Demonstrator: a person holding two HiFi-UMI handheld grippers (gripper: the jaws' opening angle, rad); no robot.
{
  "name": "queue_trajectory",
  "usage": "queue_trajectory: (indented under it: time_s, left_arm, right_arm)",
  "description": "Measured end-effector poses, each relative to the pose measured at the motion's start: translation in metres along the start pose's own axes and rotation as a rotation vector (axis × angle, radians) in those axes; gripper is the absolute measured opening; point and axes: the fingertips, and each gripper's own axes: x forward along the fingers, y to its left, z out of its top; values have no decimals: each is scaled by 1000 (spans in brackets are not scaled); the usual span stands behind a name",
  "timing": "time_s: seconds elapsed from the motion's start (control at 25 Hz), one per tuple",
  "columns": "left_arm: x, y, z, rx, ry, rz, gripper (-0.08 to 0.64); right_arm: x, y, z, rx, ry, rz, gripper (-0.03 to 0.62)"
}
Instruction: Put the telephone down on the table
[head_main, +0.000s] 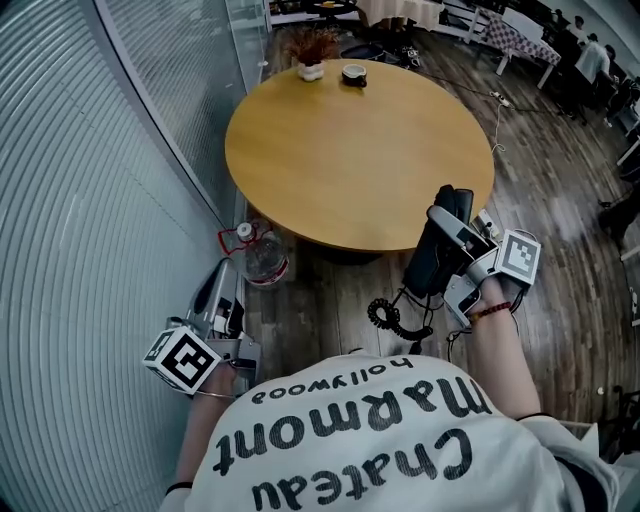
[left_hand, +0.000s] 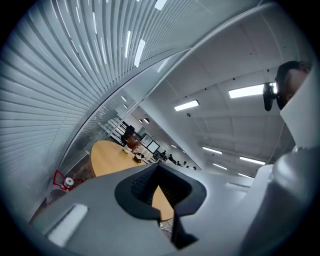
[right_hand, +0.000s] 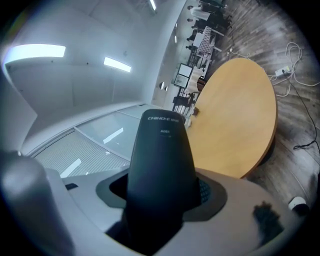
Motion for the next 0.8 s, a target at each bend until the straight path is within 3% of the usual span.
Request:
queue_trajectory:
  time_s: [0.16,0.44,0.64,0.8]
  left_arm:
    - [-5,-11,-1,11,13,-10,6]
    - [3,15,3,16,11,15,6]
    - [-7,17,1,4,-4,54,6]
    - [-15,11,-3,22,-30,61,6]
  right_arm:
    - [-6,10,-7,-19,12,19,295]
    - [27,-16,-25,-49,107,-56,295]
    - [32,-20,-25,-44,130,-65,295]
    - [34,-19,-26,-135,178,-79,295]
